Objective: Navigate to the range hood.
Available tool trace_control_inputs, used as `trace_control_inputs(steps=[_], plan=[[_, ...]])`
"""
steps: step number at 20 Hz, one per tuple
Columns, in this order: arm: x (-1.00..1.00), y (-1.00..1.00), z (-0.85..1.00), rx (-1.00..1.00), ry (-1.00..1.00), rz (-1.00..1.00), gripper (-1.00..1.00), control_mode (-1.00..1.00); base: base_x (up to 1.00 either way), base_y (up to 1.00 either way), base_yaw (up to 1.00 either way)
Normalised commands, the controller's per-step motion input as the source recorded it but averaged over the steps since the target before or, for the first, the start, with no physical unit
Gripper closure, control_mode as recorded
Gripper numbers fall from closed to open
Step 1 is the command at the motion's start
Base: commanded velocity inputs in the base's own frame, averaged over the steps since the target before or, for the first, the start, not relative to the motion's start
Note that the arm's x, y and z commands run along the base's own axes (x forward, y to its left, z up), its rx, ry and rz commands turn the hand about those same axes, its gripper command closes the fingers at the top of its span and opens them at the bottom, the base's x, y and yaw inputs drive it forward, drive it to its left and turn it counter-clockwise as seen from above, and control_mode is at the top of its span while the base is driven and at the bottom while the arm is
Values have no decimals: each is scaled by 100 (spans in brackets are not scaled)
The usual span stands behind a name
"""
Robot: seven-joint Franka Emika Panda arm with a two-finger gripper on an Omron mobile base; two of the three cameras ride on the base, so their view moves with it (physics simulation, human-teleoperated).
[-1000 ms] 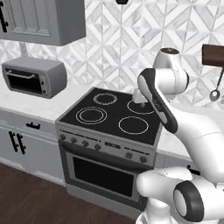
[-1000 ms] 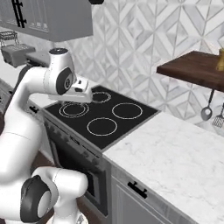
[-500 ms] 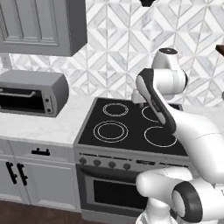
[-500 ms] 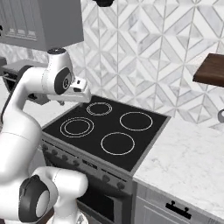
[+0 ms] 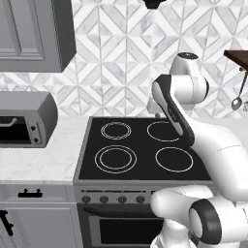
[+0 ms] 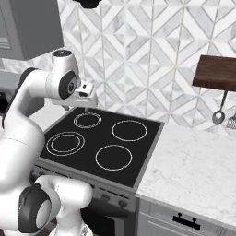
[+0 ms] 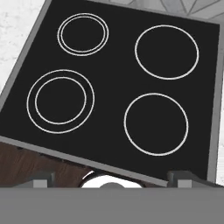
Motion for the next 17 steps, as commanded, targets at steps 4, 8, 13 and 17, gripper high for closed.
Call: trace_control_inputs(steps=[4,8,13,17], plan=[[0,0,0,0,0,0,-100,100,29,50,-29],[0,0,0,0,0,0,-100,100,39,62,-29],[0,0,0,0,0,0,-100,100,38,44,-29],[0,0,0,0,0,0,-100,100,20,2,-27]])
